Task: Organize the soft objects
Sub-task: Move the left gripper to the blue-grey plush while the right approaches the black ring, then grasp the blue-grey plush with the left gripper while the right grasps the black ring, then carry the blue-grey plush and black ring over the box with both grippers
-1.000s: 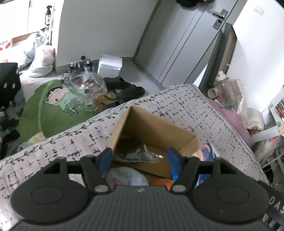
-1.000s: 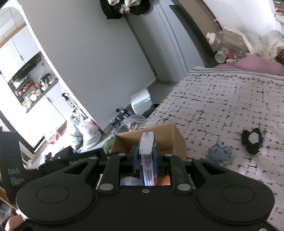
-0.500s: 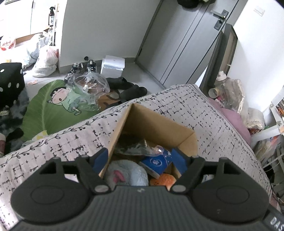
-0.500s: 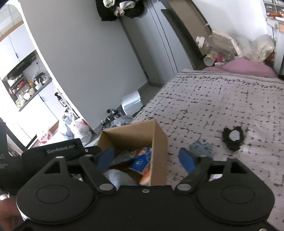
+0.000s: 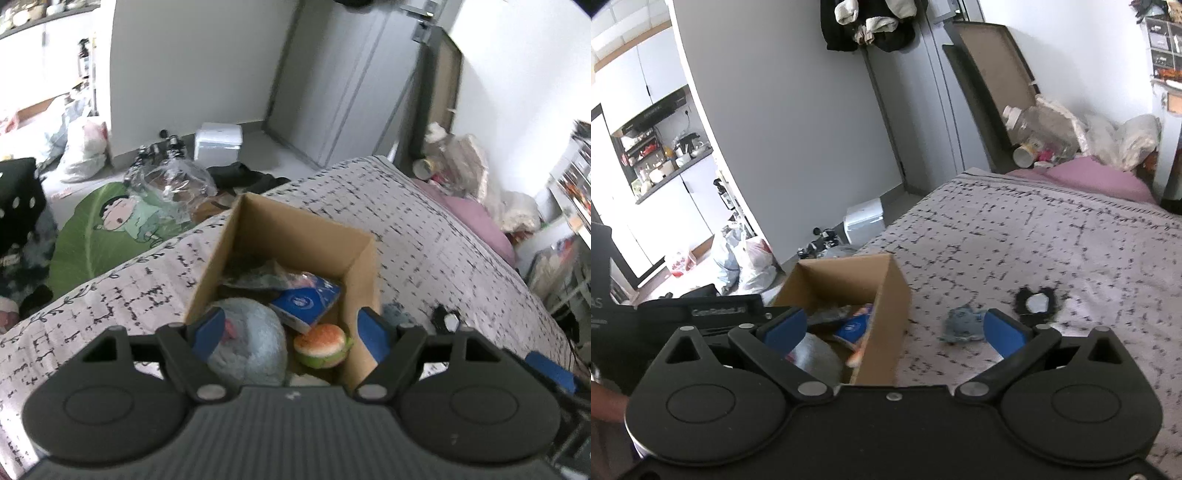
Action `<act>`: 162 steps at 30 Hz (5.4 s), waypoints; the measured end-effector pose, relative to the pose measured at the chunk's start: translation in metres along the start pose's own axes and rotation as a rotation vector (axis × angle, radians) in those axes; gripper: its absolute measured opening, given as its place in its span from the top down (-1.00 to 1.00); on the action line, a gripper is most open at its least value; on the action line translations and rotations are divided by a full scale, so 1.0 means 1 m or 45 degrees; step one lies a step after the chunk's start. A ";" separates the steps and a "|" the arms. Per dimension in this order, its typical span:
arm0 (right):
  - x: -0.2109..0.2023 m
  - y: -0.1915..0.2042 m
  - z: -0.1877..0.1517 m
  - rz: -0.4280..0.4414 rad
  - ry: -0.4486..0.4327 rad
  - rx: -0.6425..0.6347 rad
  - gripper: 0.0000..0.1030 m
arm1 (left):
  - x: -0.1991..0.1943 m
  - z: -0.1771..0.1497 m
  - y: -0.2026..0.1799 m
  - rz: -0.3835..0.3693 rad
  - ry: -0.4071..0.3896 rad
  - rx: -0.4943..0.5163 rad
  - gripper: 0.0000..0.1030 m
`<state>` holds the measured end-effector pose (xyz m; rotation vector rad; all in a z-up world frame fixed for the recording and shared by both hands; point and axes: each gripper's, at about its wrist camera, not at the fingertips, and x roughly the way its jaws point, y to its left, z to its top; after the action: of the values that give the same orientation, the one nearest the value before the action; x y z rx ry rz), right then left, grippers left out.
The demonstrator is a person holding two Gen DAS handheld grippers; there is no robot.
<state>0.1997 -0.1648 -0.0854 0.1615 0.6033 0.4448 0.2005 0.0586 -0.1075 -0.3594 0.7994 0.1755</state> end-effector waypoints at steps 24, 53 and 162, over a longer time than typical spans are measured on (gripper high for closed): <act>-0.020 -0.093 -0.005 -0.088 -0.046 0.076 -1.00 | 0.009 0.010 -0.072 -0.033 0.070 0.201 -0.51; 0.041 -0.193 0.002 0.031 0.047 0.174 -0.99 | 0.097 0.006 -0.164 -0.044 0.246 0.427 -0.51; 0.077 -0.118 0.020 0.055 0.117 0.155 0.66 | 0.029 0.037 -0.077 -0.145 0.029 0.191 0.14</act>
<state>0.3099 -0.2357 -0.1405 0.2719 0.7188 0.4592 0.2673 0.0024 -0.0859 -0.2647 0.8071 0.0046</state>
